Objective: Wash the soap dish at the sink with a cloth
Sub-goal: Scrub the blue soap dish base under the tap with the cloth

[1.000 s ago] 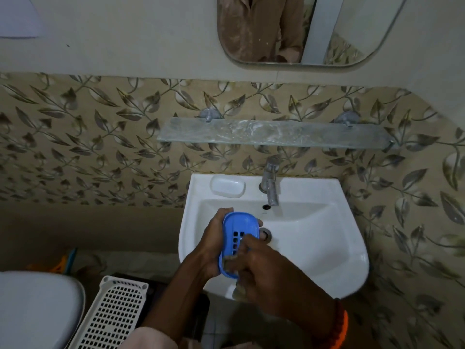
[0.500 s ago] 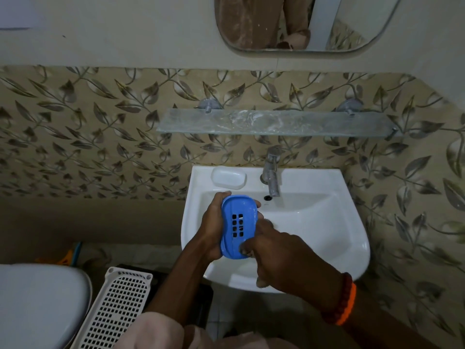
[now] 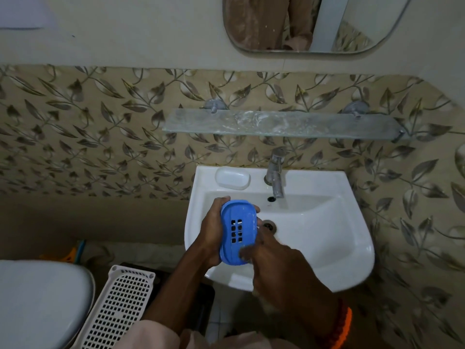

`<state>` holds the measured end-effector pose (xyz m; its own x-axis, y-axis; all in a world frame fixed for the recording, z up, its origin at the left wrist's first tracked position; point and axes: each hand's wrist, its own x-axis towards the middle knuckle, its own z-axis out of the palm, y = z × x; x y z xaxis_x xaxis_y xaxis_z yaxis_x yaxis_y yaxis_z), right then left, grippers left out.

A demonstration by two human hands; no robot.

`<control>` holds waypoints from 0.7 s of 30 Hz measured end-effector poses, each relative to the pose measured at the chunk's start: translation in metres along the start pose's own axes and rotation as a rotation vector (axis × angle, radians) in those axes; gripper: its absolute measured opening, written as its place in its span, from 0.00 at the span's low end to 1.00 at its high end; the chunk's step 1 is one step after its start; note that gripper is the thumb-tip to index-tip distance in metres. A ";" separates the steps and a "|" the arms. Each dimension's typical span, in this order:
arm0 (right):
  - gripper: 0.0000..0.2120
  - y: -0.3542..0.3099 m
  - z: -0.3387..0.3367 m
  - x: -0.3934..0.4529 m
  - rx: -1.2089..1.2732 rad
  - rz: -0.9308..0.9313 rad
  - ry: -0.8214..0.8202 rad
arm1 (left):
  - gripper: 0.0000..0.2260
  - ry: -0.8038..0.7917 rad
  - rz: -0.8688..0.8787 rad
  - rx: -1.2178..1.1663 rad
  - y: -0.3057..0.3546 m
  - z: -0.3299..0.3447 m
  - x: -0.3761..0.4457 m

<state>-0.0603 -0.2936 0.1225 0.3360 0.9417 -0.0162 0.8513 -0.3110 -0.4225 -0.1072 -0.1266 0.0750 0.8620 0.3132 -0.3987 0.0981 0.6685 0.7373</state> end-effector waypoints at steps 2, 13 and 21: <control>0.17 0.002 -0.001 0.004 -0.045 0.049 0.057 | 0.30 -0.007 0.002 -0.008 0.003 0.000 0.000; 0.17 0.003 0.005 0.002 -0.052 0.001 0.130 | 0.27 0.105 -0.098 0.081 -0.007 -0.004 0.001; 0.13 0.013 -0.009 -0.006 -0.175 -0.264 -0.042 | 0.31 0.146 -0.214 0.151 0.003 0.002 -0.004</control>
<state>-0.0477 -0.3042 0.1252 0.0804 0.9962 0.0344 0.9645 -0.0690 -0.2550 -0.1093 -0.1278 0.0799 0.7340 0.2769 -0.6201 0.3524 0.6253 0.6963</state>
